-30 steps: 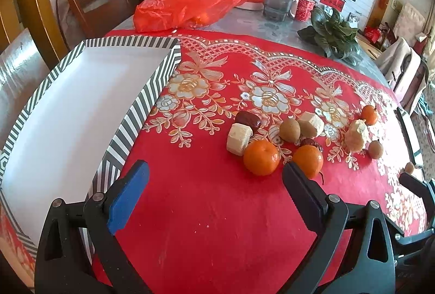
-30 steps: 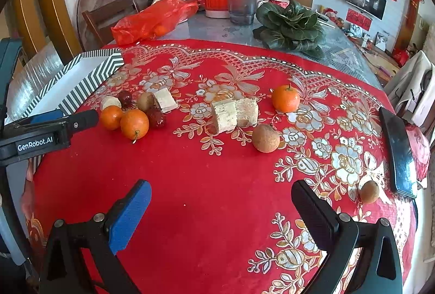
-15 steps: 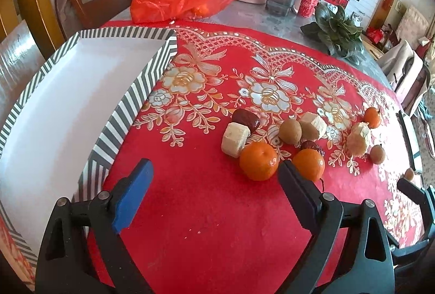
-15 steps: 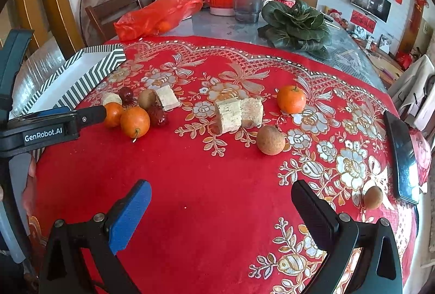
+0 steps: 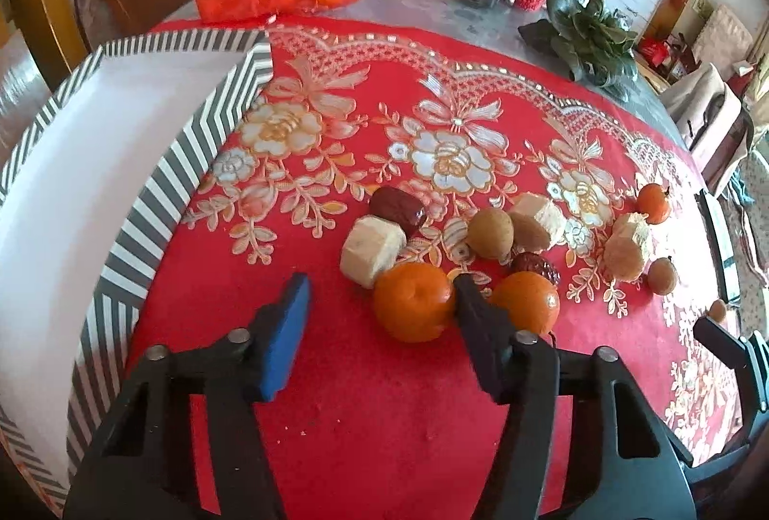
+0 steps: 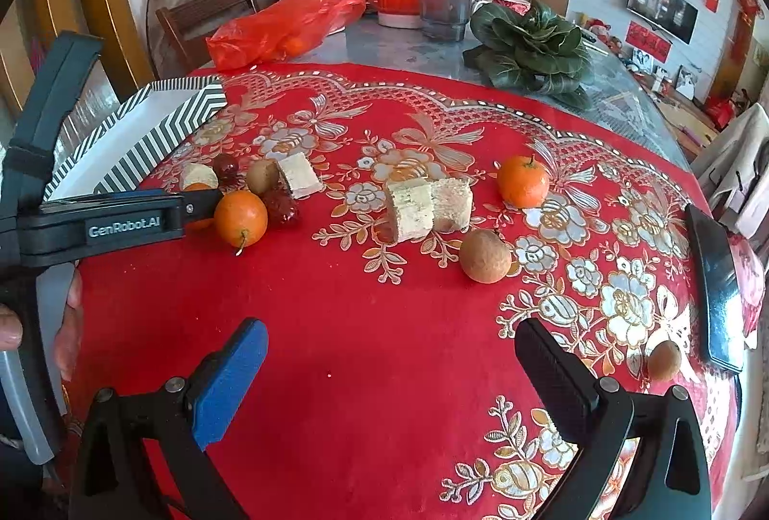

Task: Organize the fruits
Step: 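Grasp a mandarin orange with the left gripper while the right gripper grasps another orange, then carry both oranges into the white tray and open both grippers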

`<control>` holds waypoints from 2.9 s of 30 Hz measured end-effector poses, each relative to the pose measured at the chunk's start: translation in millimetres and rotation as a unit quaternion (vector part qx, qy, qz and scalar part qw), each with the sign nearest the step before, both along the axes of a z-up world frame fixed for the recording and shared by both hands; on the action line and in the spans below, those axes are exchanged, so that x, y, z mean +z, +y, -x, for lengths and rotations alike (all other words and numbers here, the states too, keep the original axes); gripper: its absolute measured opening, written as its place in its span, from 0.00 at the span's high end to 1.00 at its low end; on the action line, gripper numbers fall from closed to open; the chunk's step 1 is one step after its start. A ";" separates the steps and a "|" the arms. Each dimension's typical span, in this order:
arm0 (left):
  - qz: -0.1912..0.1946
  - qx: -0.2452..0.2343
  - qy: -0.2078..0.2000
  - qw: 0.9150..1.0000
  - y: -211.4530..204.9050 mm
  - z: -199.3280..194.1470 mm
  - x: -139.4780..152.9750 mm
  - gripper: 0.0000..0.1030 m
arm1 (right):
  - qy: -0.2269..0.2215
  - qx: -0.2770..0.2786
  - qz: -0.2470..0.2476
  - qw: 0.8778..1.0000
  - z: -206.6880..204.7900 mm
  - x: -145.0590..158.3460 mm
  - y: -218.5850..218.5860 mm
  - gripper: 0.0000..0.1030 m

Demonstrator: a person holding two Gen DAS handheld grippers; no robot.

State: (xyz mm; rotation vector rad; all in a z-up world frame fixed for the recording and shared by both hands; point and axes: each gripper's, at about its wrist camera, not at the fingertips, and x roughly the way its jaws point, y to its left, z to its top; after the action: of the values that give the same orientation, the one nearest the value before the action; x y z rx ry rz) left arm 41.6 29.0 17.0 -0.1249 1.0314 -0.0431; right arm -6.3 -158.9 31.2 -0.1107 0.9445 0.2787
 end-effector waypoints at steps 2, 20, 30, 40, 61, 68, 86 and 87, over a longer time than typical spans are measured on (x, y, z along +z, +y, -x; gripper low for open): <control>-0.005 -0.005 0.003 1.000 -0.8 0.4 0.7 0.68 | 0.000 0.004 -0.003 1.000 -0.2 0.2 0.6 0.03; 0.014 0.004 -0.009 1.000 43.8 40.2 25.6 0.69 | 0.004 0.120 -0.023 0.993 -32.8 2.3 72.0 0.40; 0.024 0.015 -0.014 0.999 64.6 43.7 32.3 0.69 | 0.001 0.175 0.041 0.984 -47.2 -5.8 105.2 0.56; 0.029 0.025 -0.027 0.999 81.8 55.1 42.7 0.69 | 0.002 0.176 0.040 0.984 -33.6 4.6 101.7 0.68; -0.020 0.099 -0.042 0.994 163.2 77.2 55.1 0.69 | -0.030 0.277 0.003 0.960 -1.6 48.4 209.8 0.68; -0.023 0.136 -0.024 0.990 201.4 74.1 38.9 0.69 | -0.024 0.317 0.006 0.948 -3.8 47.8 256.6 0.68; -0.022 0.167 0.013 0.986 232.3 62.2 4.5 0.69 | 0.024 0.371 0.021 0.928 -5.8 8.6 320.1 0.68; -0.021 0.168 0.012 0.985 232.9 61.9 3.8 0.69 | 0.026 0.372 0.021 0.928 -6.9 7.1 320.7 0.68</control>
State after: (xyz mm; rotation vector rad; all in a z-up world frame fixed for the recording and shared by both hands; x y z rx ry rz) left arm -20.3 261.9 20.8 -0.2595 1.0229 0.2877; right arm 0.6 161.8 38.3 -0.5083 0.9300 0.9662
